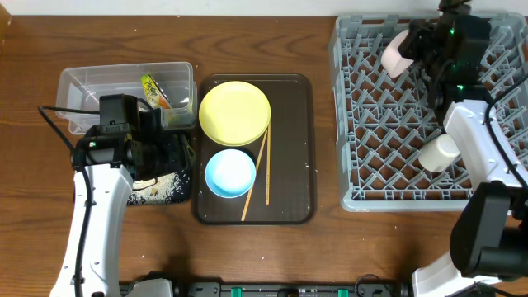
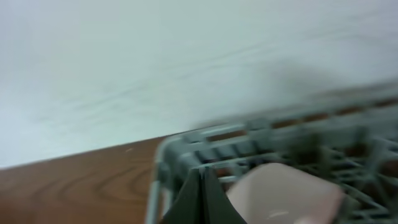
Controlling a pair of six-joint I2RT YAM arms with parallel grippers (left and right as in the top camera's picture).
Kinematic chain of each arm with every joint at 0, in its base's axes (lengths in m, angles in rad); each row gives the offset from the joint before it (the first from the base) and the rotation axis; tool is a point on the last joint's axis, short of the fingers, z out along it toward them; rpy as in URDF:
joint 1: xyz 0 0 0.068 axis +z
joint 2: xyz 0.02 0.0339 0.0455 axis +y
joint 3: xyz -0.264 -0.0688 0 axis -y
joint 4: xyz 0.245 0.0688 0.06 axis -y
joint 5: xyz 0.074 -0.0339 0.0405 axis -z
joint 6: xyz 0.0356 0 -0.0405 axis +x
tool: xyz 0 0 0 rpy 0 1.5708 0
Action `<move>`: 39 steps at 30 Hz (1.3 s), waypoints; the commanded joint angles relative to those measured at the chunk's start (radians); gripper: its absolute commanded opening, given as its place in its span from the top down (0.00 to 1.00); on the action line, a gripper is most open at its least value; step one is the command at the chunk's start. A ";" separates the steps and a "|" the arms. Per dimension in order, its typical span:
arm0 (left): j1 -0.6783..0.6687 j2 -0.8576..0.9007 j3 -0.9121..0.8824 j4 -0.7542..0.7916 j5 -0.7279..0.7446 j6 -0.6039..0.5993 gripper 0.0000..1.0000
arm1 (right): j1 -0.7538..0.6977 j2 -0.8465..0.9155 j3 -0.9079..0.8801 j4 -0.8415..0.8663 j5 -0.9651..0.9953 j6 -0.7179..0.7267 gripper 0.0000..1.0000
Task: Sort waste into correct bins and load items into the dishwasher rack
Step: 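Adjust the pink bowl upright in the rack and release it, then reach the right gripper to the blue bowl and grasp its rim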
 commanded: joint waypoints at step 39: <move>0.002 -0.007 -0.007 -0.003 -0.005 0.002 0.34 | -0.074 -0.038 0.003 -0.341 -0.131 -0.106 0.82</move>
